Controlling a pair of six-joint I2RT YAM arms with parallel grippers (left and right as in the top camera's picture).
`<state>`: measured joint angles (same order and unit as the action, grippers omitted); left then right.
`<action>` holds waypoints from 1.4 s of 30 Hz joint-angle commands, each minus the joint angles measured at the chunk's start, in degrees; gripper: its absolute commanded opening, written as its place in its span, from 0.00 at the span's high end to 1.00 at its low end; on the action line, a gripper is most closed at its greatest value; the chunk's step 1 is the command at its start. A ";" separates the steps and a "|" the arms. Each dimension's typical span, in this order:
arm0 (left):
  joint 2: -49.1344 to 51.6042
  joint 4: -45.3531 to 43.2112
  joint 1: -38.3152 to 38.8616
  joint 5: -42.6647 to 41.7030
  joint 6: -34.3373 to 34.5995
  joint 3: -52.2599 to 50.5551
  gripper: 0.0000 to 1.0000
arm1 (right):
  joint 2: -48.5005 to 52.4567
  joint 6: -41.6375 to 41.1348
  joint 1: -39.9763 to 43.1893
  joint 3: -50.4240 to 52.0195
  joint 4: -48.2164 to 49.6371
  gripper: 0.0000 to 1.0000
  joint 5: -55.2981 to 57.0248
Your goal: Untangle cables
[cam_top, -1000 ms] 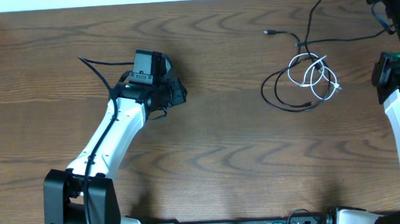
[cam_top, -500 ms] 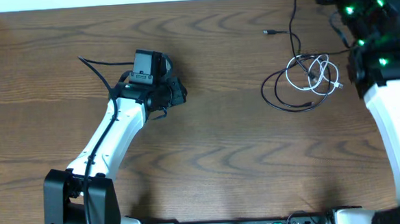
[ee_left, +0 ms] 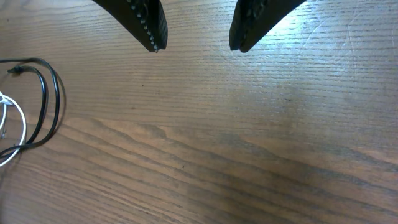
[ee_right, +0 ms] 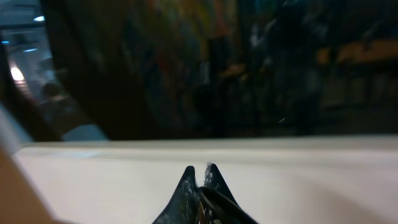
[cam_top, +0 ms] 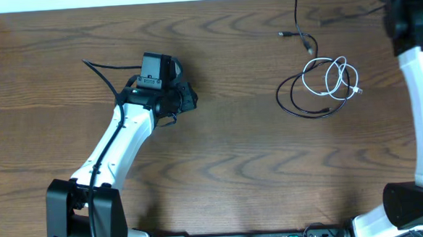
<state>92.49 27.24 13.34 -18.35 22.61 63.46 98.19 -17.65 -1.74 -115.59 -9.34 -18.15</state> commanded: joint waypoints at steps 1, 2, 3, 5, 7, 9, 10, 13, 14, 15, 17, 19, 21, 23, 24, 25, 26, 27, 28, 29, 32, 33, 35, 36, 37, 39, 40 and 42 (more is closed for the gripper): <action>0.11 0.44 0.13 -0.50 -0.52 0.52 0.62 | -0.48 1.88 5.51 -1.90 -2.10 0.99 1.75; 0.11 0.44 0.13 -0.50 -0.52 0.52 0.62 | -0.48 1.88 7.10 -1.90 -3.41 0.99 1.81; 0.11 0.46 0.13 -0.50 -0.52 0.52 0.62 | -0.46 1.88 9.22 -1.90 -5.68 0.99 2.49; 0.11 0.57 0.13 -0.48 -0.55 0.52 0.62 | -0.28 1.86 12.94 -1.88 -11.23 0.99 6.45; 0.11 0.61 0.13 -0.50 -0.55 0.52 0.62 | 0.00 1.88 16.20 -1.88 -15.89 0.99 10.27; 0.11 0.59 0.13 -0.48 -0.55 0.52 0.62 | 0.44 2.14 19.39 -1.88 -19.67 0.99 12.94; 0.11 0.57 0.13 -0.48 -0.55 0.52 0.62 | 0.74 2.12 21.09 -1.86 -21.33 0.99 13.49; 0.11 0.59 0.13 -0.48 -0.55 0.52 0.62 | 1.51 2.05 24.96 -1.84 -24.76 0.99 13.29; 0.11 0.59 0.13 -0.48 -0.55 0.52 0.62 | 1.92 2.05 25.86 -1.84 -25.66 0.99 13.27; 0.11 0.59 0.13 -0.48 -0.55 0.52 0.62 | 2.36 2.05 26.62 -1.84 -26.62 0.99 13.27; 0.11 0.61 0.13 -0.50 -0.55 0.52 0.62 | 3.45 2.08 27.41 -1.84 -28.70 0.99 13.27; 0.11 0.59 0.13 -0.48 -0.52 0.52 0.62 | 5.01 2.34 27.82 -1.84 -31.67 0.99 13.53; 0.11 0.61 0.13 -0.50 -0.52 0.52 0.62 | 6.71 2.34 27.96 -1.84 -34.42 0.99 13.53; 0.11 0.79 0.13 -0.50 -0.55 0.52 0.62 | 8.37 2.47 27.93 -1.84 -36.50 0.99 13.53; 0.11 0.85 0.13 -0.48 -0.55 0.52 0.62 | 9.20 3.10 27.91 -1.84 -37.35 0.99 13.53; 0.11 0.92 0.13 -0.48 -0.55 0.52 0.62 | 9.94 3.63 27.91 -1.84 -38.18 0.99 13.81; 0.11 0.98 0.13 -0.50 -0.52 0.52 0.62 | 10.58 3.58 27.91 -1.84 -39.15 0.99 14.84; 0.11 1.01 0.13 -0.50 -0.52 0.52 0.62 | 11.10 3.58 27.91 -1.84 -40.24 0.99 16.41; 0.11 1.03 0.13 -0.50 -0.55 0.52 0.62 | 12.39 3.58 27.91 -1.84 -42.77 0.99 20.33; 0.11 1.03 0.13 -0.50 -0.52 0.52 0.62 | 13.00 3.58 27.91 -1.84 -44.06 0.99 22.51; 0.11 1.03 0.13 -0.50 -0.52 0.52 0.62 | 15.08 3.58 27.96 -1.84 -47.56 0.99 28.22; 0.11 1.03 0.13 -0.50 -0.52 0.52 0.62 | 15.96 3.58 27.96 -1.84 -48.65 0.99 30.01; 0.11 1.03 0.13 -0.50 -0.52 0.52 0.62 | 17.40 3.58 28.02 -1.84 -50.23 0.99 32.48; 0.11 1.05 0.13 -0.50 -0.52 0.52 0.62 | 18.23 3.58 28.04 -1.84 -50.93 0.99 33.55; 0.11 1.05 0.13 -0.50 -0.52 0.52 0.62 | 18.84 3.56 28.06 -1.84 -51.39 0.99 34.23; 0.11 1.25 0.13 -0.50 -0.55 0.52 0.62 | 20.17 3.58 28.09 -1.84 -52.26 0.99 34.58; 0.11 1.36 0.13 -0.50 -0.55 0.52 0.62 | 20.74 3.56 28.13 -1.84 -52.59 0.99 34.53; 0.11 1.49 0.13 -0.50 -0.55 0.52 0.62 | 21.79 3.54 28.15 -1.84 -53.33 0.98 34.53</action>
<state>92.49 28.32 13.34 -18.35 22.61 63.46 118.52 -14.76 26.11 -116.92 -62.00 13.43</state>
